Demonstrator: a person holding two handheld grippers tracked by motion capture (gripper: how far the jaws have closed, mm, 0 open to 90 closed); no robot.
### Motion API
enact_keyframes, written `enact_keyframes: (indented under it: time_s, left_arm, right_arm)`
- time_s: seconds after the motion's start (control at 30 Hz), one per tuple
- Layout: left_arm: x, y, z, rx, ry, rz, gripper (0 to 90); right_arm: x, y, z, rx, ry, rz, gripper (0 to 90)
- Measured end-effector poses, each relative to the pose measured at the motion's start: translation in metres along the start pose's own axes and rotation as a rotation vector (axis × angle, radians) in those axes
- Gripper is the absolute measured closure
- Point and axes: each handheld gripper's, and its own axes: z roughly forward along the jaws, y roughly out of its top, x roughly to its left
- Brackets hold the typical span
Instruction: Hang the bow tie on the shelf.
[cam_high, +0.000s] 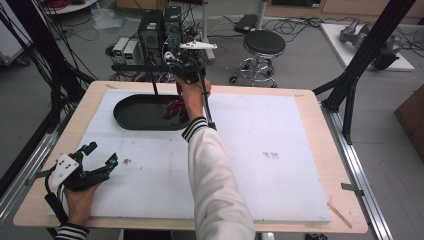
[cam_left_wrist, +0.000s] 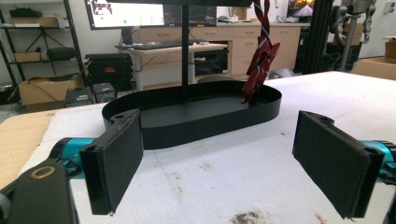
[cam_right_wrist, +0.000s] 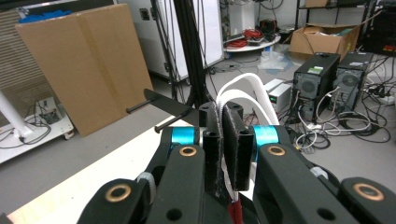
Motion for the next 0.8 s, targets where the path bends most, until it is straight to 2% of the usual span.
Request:
enact_keyframes:
  time_s: [0.1,0.23,0.4,0.8]
  left_arm:
    - [0.0,0.0,0.0,-0.002,0.0,-0.001,16.7]
    - [0.0,0.0,0.0,0.002,0.0,0.0,16.7]
    - [0.0,0.0,0.0,-0.003,0.0,-0.001,16.7]
    - [0.0,0.0,0.0,0.0,-0.001,0.001,16.7]
  right_arm:
    - [-0.002,-0.002,0.002,0.003,-0.005,-0.003,86.3]
    - [-0.001,-0.003,0.005,0.01,0.013,-0.001,86.3]
    - [0.001,-0.002,0.006,0.004,-0.005,-0.023,86.2]
    - [-0.025,-0.007,0.002,0.035,-0.082,-0.007,86.2]
